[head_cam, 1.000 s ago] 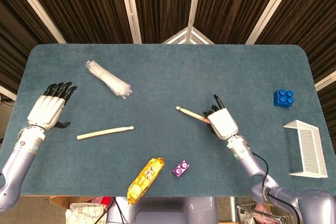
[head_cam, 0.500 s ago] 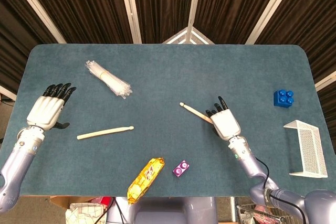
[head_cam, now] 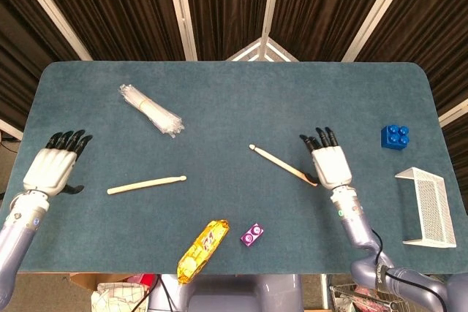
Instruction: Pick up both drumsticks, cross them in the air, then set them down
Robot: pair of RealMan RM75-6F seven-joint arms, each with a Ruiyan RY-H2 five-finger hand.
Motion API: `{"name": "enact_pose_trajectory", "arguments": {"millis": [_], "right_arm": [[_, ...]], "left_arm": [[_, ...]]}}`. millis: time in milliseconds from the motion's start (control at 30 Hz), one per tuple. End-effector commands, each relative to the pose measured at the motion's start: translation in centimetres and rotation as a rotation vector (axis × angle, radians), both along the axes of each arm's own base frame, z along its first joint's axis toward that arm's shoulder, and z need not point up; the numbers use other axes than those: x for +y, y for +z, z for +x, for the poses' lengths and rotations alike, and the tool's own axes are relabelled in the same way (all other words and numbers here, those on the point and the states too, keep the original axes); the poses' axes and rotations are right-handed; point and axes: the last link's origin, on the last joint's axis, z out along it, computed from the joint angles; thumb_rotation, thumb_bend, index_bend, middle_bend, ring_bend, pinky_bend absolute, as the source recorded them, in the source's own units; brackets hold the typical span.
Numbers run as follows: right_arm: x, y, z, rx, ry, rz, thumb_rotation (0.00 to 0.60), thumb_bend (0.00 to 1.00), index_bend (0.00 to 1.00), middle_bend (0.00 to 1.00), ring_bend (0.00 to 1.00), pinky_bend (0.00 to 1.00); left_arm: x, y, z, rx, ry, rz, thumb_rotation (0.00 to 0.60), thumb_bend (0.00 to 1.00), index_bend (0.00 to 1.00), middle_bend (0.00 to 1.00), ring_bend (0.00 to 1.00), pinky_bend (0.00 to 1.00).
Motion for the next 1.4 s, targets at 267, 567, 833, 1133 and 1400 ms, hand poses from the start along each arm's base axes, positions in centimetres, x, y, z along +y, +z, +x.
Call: {"name": "enact_pose_trajectory", "arguments": {"millis": [267, 567, 833, 1133, 1400], "right_arm": [[3.1, 6.1, -3.5, -0.174, -0.070, -0.101, 0.600, 0.18, 0.16, 0.21, 0.08, 0.00], [7.5, 9.0, -4.7, -0.121, -0.016, -0.162, 0.600, 0.18, 0.16, 0.21, 0.08, 0.00], [11.7, 11.5, -5.7, -0.064, -0.019, -0.161, 0.600, 0.18, 0.13, 0.17, 0.05, 0.00], [16.2, 13.2, -6.2, -0.025, -0.016, -0.172, 0.600, 0.18, 0.12, 0.16, 0.05, 0.00], [17.0, 14.1, -6.2, -0.033, -0.017, -0.195, 0.600, 0.18, 0.12, 0.16, 0.05, 0.00]], "left_arm": [[-4.1, -0.1, -3.3, 0.035, 0.047, 0.051, 0.600, 0.20, 0.00, 0.00, 0.00, 0.00], [-6.9, 0.3, -4.6, -0.033, 0.041, 0.186, 0.600, 0.21, 0.01, 0.00, 0.00, 0.00], [-9.3, 1.0, -4.6, -0.081, 0.040, 0.226, 0.600, 0.21, 0.01, 0.00, 0.00, 0.00], [-11.6, 0.6, -3.9, -0.147, -0.026, 0.236, 0.600, 0.22, 0.01, 0.00, 0.00, 0.00], [-12.6, 1.4, -3.0, -0.163, -0.141, 0.298, 0.600, 0.22, 0.01, 0.00, 0.00, 0.00]]}}
